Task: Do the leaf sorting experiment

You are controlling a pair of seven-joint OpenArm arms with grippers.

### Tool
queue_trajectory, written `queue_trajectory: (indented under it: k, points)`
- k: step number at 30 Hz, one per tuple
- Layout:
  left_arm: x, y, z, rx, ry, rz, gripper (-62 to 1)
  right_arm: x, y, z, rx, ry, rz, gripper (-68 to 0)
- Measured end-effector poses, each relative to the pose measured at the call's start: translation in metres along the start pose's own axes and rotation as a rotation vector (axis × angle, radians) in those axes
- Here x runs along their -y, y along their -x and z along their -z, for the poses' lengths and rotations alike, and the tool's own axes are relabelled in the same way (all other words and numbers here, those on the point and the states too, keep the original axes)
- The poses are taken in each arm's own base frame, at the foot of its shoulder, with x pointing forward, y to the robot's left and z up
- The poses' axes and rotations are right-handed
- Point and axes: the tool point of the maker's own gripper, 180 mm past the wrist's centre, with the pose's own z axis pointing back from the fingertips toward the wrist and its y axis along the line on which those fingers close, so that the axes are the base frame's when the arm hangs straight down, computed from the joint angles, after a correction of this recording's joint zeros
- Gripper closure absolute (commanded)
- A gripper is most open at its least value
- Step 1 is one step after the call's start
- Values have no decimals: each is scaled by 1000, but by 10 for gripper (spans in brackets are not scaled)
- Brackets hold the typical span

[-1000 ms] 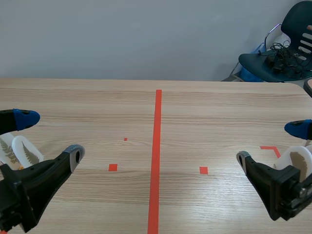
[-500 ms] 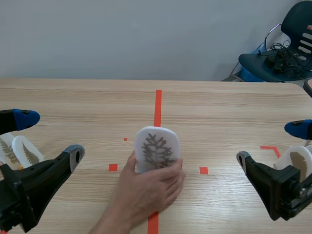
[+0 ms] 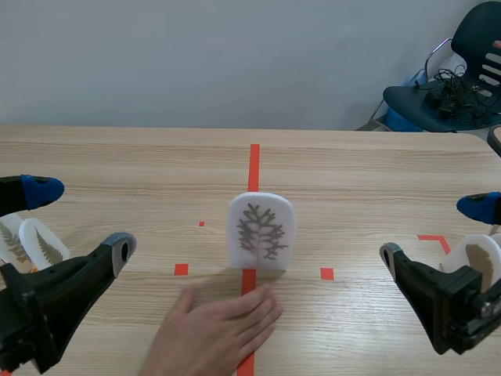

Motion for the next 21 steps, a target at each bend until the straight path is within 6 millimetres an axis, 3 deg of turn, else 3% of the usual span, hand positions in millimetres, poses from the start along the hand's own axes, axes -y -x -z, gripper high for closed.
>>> queue_trajectory:
  k: [5,11,19,21]
  points:
    - [0,17,4,-105,7,11,-623,0,0,0,1,0,0,-679]
    - [6,18,25,-69,35,4,-623,0,0,0,2,0,0,-679]
    - [17,90,67,-191,100,38,-623,0,0,0,2,0,0,-679]
    - [14,99,82,-176,102,40,-623,0,0,0,2,0,-1,-679]
